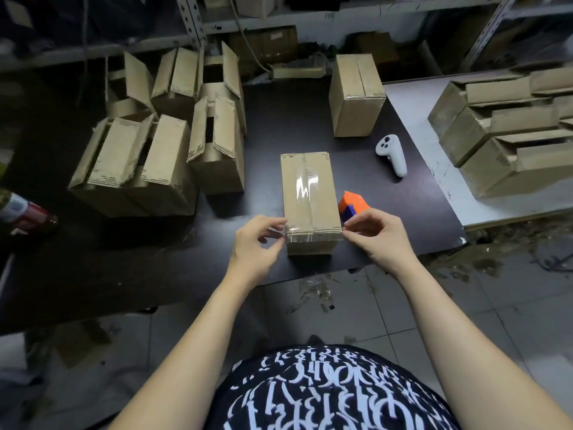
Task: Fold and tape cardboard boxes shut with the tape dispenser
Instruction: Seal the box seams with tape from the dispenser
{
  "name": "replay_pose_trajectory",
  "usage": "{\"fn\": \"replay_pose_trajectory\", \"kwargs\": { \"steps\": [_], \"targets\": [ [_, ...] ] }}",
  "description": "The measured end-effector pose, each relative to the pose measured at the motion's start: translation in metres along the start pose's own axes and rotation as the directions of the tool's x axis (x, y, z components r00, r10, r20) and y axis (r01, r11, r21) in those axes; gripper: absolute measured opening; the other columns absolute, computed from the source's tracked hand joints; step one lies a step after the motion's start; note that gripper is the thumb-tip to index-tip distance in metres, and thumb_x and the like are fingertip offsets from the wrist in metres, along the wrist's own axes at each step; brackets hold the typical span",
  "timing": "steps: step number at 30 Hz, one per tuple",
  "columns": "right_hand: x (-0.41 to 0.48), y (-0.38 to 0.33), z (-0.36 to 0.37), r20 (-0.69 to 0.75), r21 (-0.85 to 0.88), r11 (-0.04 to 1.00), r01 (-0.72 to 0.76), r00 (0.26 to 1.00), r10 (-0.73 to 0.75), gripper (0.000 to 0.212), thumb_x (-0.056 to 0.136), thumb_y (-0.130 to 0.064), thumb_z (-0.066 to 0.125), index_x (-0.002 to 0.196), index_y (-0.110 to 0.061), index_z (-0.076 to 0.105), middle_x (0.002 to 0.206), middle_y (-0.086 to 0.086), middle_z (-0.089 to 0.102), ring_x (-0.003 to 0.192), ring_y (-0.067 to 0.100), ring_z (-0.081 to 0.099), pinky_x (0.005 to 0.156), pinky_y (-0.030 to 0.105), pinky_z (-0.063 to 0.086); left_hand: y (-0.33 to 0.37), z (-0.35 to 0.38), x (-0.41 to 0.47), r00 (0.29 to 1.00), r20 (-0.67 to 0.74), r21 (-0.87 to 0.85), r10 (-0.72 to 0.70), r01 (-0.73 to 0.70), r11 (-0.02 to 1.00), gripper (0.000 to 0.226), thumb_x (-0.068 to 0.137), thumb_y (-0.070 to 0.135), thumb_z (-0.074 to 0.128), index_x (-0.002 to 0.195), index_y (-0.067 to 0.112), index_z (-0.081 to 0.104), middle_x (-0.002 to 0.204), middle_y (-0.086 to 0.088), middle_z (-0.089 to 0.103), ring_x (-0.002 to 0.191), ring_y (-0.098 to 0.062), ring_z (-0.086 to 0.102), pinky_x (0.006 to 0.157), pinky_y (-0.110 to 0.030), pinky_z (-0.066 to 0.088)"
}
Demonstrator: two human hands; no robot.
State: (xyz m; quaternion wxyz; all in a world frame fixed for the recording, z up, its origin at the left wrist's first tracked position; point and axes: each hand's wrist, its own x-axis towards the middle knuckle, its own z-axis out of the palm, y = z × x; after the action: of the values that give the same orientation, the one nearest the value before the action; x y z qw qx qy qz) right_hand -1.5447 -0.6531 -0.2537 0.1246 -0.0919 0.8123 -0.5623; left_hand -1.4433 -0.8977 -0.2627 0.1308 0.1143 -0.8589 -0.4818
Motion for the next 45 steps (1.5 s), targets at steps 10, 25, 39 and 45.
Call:
{"fn": "replay_pose_trajectory", "kwargs": {
  "steps": [10, 25, 39, 45],
  "targets": [
    [-0.003, 0.002, 0.005, 0.065, -0.064, 0.987, 0.145, 0.988, -0.141, 0.027, 0.077, 0.007, 0.081, 0.092, -0.015, 0.079, 0.096, -0.002, 0.076, 0.089, 0.017, 0.073, 0.077, 0.027, 0.059, -0.007, 0.0, 0.008, 0.97, 0.032, 0.093, 0.24, -0.242, 0.966, 0.017, 0.083, 0.003, 0.082, 0.095, 0.015, 0.082, 0.108, 0.003, 0.066, 0.085, -0.01, 0.062, 0.071, -0.014, 0.043],
    [-0.007, 0.012, 0.022, -0.069, -0.093, 0.955, 0.281, 0.955, -0.287, 0.01, 0.08, -0.009, 0.086, 0.087, -0.016, 0.083, 0.108, -0.002, 0.073, 0.097, 0.009, 0.07, 0.07, 0.021, 0.054, -0.018, 0.016, 0.005, 0.948, -0.079, 0.025, 0.307, -0.306, 0.952, 0.005, 0.085, -0.001, 0.079, 0.088, 0.002, 0.08, 0.104, -0.007, 0.074, 0.103, -0.013, 0.072, 0.083, -0.022, 0.056],
    [-0.005, 0.015, 0.023, -0.105, -0.056, 0.974, 0.219, 0.969, -0.223, 0.012, 0.076, -0.019, 0.09, 0.085, -0.016, 0.084, 0.107, -0.003, 0.075, 0.095, 0.014, 0.073, 0.07, 0.027, 0.061, -0.022, 0.012, -0.003, 0.946, -0.001, -0.028, 0.323, -0.323, 0.946, 0.021, 0.089, 0.005, 0.075, 0.109, 0.005, 0.079, 0.128, -0.003, 0.067, 0.091, -0.014, 0.07, 0.087, -0.023, 0.056],
    [0.002, 0.011, 0.02, -0.062, -0.087, 0.952, 0.294, 0.952, -0.299, 0.016, 0.071, -0.007, 0.092, 0.083, -0.006, 0.082, 0.098, 0.005, 0.075, 0.083, 0.007, 0.073, 0.077, 0.023, 0.062, -0.017, 0.018, 0.009, 0.958, -0.059, 0.046, 0.28, -0.277, 0.96, 0.006, 0.08, 0.01, 0.086, 0.08, 0.007, 0.08, 0.108, -0.005, 0.073, 0.087, -0.012, 0.069, 0.07, -0.006, 0.04]
  ]
}}
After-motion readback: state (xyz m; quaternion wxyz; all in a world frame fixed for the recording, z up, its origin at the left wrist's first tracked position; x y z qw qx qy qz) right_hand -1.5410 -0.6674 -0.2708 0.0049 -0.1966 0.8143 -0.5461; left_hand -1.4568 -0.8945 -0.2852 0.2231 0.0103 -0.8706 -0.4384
